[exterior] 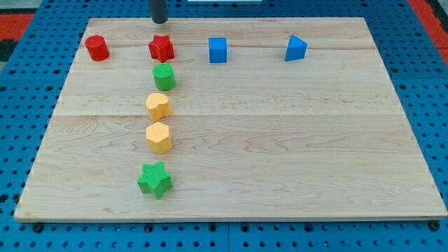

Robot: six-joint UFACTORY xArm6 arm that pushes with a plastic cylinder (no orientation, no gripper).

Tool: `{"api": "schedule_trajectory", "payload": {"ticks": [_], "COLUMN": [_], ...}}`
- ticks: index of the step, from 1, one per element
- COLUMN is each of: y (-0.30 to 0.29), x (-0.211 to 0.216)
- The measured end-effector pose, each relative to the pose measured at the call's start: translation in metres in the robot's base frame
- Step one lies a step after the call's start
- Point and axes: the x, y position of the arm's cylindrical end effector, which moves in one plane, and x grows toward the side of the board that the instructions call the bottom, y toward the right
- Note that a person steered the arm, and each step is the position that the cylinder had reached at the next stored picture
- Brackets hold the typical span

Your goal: Move the red star to the right of the yellow heart

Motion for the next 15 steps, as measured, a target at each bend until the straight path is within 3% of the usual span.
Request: {"api": "schedule_trajectory", "payload": {"ticks": [7,8,10,13,15], "y": [0.040,0.048,0.055,0.042,-0.003], "x": [0.005,0.023,0.142,0.041,0.071]}}
